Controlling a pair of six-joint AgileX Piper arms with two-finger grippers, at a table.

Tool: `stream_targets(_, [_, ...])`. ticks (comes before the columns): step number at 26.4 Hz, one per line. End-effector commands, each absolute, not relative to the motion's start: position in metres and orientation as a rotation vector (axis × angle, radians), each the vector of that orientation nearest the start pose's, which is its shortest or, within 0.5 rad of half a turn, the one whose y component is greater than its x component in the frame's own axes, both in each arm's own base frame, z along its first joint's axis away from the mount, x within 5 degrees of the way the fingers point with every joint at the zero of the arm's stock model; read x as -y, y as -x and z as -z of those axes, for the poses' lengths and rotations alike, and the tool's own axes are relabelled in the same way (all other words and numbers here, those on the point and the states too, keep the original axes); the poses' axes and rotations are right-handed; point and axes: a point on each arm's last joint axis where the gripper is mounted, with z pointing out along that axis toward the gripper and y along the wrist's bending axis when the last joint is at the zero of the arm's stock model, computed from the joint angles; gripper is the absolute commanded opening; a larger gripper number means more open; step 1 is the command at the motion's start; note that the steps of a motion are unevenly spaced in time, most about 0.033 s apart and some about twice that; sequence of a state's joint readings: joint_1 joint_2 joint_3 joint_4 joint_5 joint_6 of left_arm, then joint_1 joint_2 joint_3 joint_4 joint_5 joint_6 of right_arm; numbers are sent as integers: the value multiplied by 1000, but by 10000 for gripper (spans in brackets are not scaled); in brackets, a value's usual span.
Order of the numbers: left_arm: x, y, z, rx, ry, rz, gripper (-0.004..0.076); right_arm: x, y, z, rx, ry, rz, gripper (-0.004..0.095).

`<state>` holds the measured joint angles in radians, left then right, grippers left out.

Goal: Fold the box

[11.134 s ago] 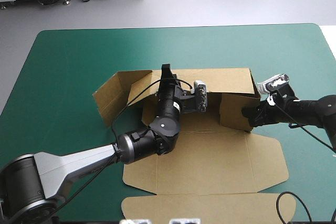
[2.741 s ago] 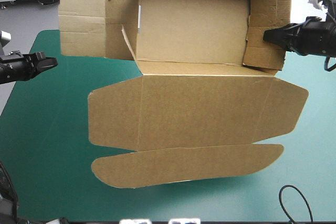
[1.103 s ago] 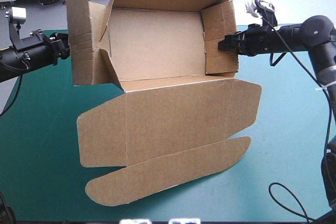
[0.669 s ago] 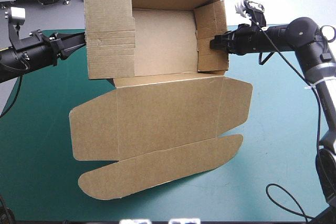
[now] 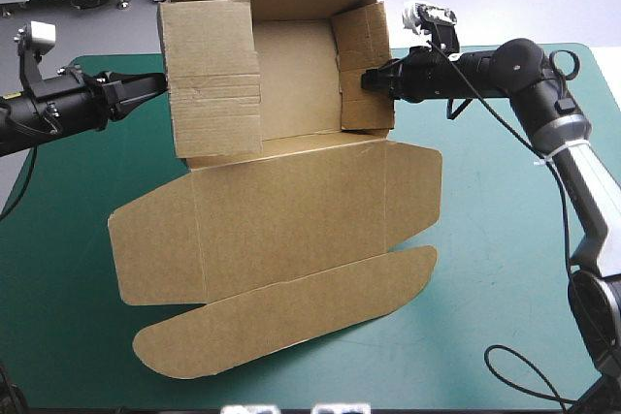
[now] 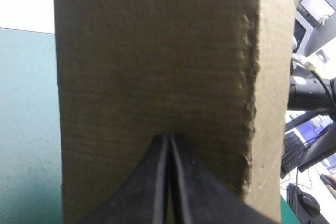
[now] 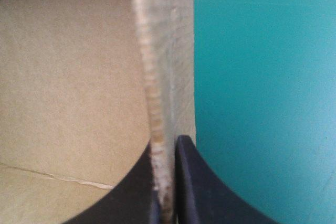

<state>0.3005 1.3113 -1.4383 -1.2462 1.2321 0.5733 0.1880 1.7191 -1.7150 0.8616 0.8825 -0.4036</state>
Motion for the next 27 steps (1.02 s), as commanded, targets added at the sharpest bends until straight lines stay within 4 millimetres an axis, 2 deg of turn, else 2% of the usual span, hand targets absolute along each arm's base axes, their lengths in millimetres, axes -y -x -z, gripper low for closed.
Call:
stream_targets(1, [24,-237,-474,-1906,-293,1129,90,-124,-361,-434,-2003,266,-978,-17])
stream_targets(5, [41,-235,-472,-1936,-376,1145,349,-124,-363,-431,-2010,267,-959,-16])
stream_targets(8, [43,-234,-472,-1937,-384,1150,424,-123,-364,-430,-2016,275,-940,-16])
stream_targets(27, [43,-236,-471,-1935,-373,1147,430,-122,-365,-431,-2015,227,-950,-17])
